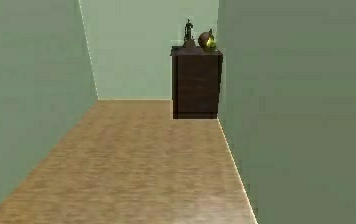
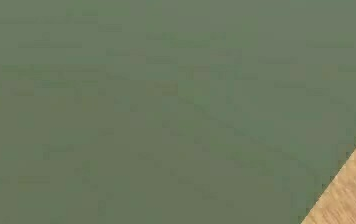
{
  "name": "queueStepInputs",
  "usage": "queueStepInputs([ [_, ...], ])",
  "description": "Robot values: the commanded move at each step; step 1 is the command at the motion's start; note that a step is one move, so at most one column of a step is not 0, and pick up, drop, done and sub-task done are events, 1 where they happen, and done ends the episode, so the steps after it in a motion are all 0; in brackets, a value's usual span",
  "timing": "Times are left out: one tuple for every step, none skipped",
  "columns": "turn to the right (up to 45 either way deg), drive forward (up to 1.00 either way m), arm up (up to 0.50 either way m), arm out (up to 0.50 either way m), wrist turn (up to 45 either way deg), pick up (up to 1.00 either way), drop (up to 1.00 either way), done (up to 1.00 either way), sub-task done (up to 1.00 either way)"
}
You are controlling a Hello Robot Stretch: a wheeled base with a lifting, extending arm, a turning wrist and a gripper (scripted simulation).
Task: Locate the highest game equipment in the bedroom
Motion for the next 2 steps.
queueStepInputs([
  [0.0, 1.0, 0.0, 0.0, 0.0, 0.0, 0.0, 0.0, 0.0],
  [0.0, 1.0, 0.0, 0.0, 0.0, 0.0, 0.0, 0.0, 0.0],
])
